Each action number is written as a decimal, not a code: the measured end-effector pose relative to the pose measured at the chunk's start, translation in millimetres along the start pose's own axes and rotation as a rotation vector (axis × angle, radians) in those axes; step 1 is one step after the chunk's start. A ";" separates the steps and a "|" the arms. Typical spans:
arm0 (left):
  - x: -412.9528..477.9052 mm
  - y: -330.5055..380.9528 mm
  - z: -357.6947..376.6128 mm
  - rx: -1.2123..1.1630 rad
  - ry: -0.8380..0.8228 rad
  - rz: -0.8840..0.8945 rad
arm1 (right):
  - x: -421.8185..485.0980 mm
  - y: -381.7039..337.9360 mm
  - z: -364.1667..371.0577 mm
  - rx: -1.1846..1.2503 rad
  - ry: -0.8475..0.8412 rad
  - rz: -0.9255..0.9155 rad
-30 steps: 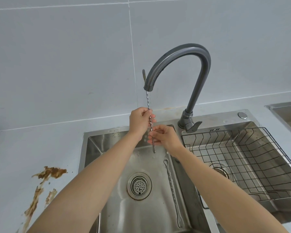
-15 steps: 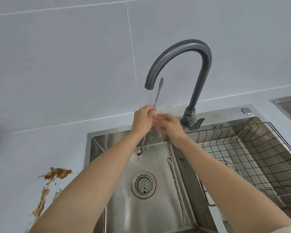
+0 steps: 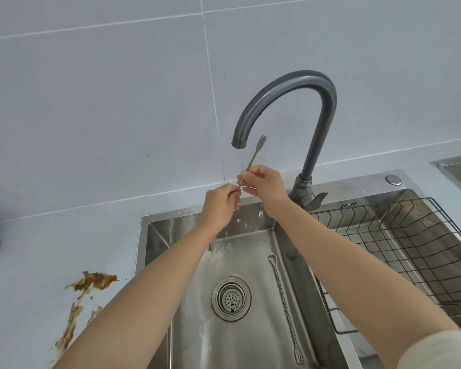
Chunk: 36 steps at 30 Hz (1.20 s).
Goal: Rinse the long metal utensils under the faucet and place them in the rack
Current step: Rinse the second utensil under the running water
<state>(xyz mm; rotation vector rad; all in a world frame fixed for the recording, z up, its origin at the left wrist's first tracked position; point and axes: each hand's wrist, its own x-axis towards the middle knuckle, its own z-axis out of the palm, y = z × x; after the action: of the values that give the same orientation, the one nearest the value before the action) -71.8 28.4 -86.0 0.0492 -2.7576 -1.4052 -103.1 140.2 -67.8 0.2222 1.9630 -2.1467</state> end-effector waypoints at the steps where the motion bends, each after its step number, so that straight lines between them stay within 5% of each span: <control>1: -2.3 -4.7 -1.9 0.014 -0.008 -0.015 | 0.0 -0.7 1.9 0.040 0.005 0.005; 10: -20.4 -27.5 -19.7 0.111 -0.042 -0.063 | -2.3 -3.0 19.8 0.188 0.045 0.031; 19: -31.6 -38.8 -34.1 0.142 -0.045 -0.066 | -10.4 5.9 22.9 0.208 -0.087 0.060; 36: -38.5 -42.7 -59.5 0.290 -0.119 -0.008 | -10.4 3.3 16.9 0.339 0.032 0.121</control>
<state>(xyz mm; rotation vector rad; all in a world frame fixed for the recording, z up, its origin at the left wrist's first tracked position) -29.8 -42.9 -86.7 -0.0140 -3.0405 -1.0294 -91.5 123.8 -66.7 0.4220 1.5440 -2.3941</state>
